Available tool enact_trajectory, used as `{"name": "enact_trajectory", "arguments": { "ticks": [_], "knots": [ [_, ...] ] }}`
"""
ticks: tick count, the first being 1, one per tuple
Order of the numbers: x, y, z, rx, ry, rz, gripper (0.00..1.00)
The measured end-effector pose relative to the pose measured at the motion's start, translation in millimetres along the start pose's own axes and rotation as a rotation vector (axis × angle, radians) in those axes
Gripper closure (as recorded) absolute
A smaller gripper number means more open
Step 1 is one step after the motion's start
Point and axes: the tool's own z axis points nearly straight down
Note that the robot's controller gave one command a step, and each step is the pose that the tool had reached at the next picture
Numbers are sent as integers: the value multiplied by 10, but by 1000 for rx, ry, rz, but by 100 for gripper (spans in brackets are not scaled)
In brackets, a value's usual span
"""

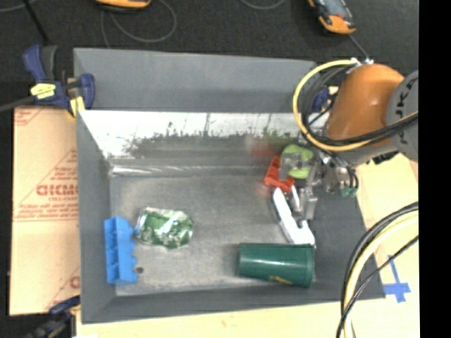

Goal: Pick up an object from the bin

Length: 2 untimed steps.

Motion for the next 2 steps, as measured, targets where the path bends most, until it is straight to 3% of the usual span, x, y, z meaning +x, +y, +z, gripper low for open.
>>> {"name": "enact_trajectory", "arguments": {
  "ticks": [1,2],
  "knots": [
    [94,113,495,-6,3,61,0],
    [-163,98,674,-7,18,18,0]
  ]
}}
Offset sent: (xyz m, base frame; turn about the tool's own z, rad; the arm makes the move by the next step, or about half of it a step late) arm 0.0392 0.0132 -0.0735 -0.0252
